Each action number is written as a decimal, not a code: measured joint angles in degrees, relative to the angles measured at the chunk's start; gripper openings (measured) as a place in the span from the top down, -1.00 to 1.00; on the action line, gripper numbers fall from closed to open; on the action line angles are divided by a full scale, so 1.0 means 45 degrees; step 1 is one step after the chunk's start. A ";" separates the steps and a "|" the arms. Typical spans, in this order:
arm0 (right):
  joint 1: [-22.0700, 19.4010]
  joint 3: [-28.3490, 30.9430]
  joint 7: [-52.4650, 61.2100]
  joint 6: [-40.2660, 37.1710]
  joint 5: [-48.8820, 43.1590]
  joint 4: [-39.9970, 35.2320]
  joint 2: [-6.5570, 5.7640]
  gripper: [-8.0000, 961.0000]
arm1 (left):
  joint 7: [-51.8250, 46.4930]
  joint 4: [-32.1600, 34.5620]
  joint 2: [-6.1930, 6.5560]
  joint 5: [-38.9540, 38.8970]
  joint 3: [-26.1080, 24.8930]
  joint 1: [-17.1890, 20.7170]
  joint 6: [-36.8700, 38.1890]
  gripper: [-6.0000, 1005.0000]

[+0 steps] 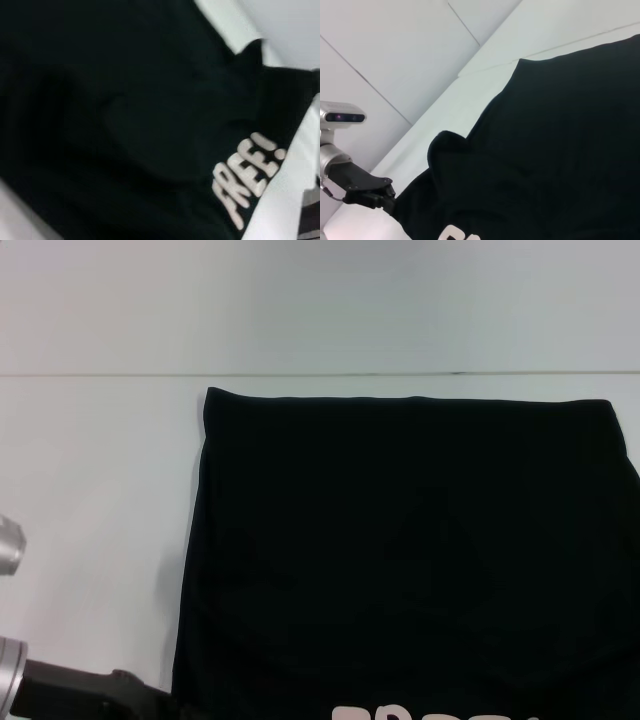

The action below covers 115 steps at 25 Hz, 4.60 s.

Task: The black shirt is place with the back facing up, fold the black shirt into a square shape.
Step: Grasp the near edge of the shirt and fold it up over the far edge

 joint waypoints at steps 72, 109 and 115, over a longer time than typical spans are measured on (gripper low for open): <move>0.0181 0.0442 0.0003 -0.0144 0.0068 -0.0020 0.0008 0.86 | -0.0867 -0.0109 0.0249 0.0974 0.1030 -0.0588 -0.0690 -0.43; -0.0138 0.0406 -0.0101 -0.0357 -0.0651 0.0006 0.0016 0.86 | -0.0610 0.0062 0.0622 0.1031 0.0467 -0.0515 0.2590 0.97; -0.0329 0.0437 -0.0152 -0.0356 -0.0674 0.0000 -0.0062 0.86 | -0.0492 0.0018 0.0570 0.1110 0.0422 -0.0458 0.2625 0.97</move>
